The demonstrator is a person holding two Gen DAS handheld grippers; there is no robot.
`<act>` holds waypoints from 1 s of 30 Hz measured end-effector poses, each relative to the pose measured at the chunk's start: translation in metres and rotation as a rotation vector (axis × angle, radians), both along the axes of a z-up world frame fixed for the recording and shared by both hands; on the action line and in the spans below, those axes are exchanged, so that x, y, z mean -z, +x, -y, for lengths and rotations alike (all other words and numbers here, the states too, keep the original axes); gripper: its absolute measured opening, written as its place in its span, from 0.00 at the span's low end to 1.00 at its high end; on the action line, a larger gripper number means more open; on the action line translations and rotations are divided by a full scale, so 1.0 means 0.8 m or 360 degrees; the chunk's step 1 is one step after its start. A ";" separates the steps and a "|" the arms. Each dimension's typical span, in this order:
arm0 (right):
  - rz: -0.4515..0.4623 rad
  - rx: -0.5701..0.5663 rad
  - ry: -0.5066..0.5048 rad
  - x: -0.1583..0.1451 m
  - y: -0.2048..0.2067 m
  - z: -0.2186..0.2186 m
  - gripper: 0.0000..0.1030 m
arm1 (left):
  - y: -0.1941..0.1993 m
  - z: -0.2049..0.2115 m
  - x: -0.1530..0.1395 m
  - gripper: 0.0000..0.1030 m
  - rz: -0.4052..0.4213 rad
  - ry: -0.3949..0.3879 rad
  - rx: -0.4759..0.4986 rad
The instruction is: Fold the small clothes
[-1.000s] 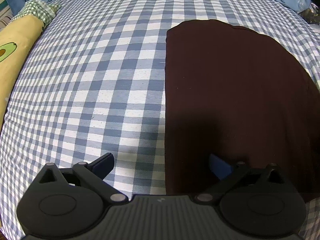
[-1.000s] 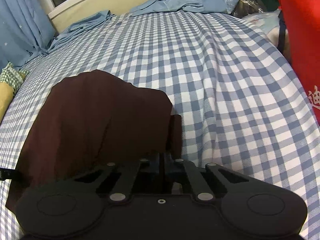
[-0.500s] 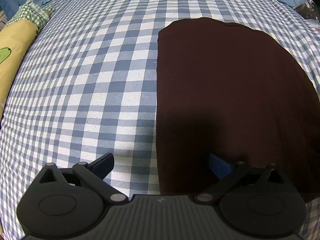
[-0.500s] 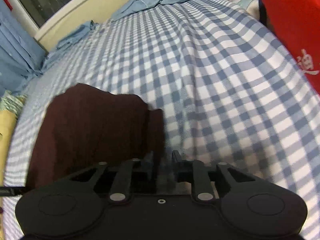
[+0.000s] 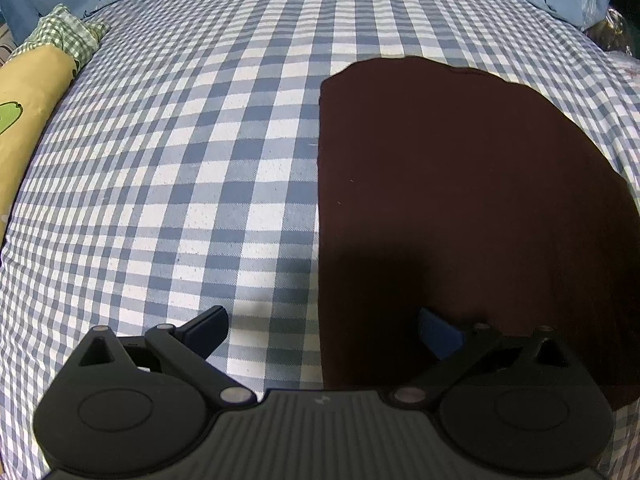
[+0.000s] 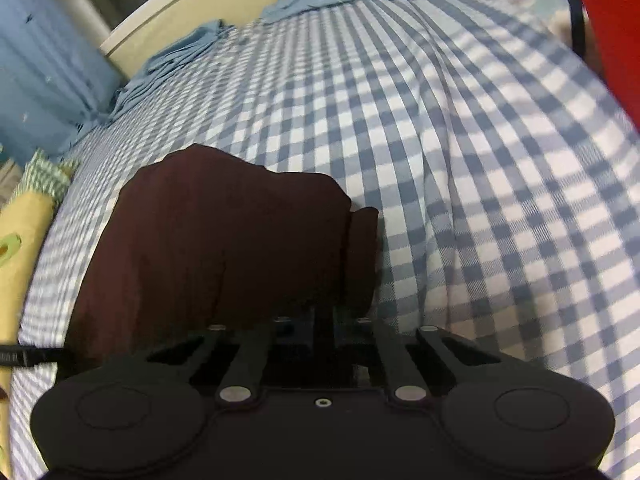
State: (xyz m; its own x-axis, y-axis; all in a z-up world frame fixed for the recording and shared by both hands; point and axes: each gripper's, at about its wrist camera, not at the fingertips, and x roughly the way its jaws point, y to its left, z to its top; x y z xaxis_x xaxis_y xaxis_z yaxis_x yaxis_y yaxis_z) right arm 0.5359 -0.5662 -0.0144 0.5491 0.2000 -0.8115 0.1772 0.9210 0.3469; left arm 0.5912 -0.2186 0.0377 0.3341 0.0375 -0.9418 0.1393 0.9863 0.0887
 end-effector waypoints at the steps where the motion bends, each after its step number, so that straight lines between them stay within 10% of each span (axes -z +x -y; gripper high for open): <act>1: -0.0001 -0.0013 -0.0022 -0.003 -0.002 -0.001 0.06 | 0.001 -0.001 0.000 0.99 0.0004 0.0000 -0.0004; 12: -0.0093 0.0048 -0.0002 0.012 -0.006 0.004 0.10 | 0.013 -0.007 0.026 0.99 -0.0055 -0.0012 -0.0009; 23: -0.0106 0.0090 0.0106 0.019 0.008 0.017 0.70 | 0.017 0.003 0.032 1.00 -0.0062 0.0017 0.0045; 30: -0.0165 0.0095 0.0221 0.036 0.018 0.002 0.81 | 0.022 0.002 0.037 1.00 -0.0081 0.0001 0.0057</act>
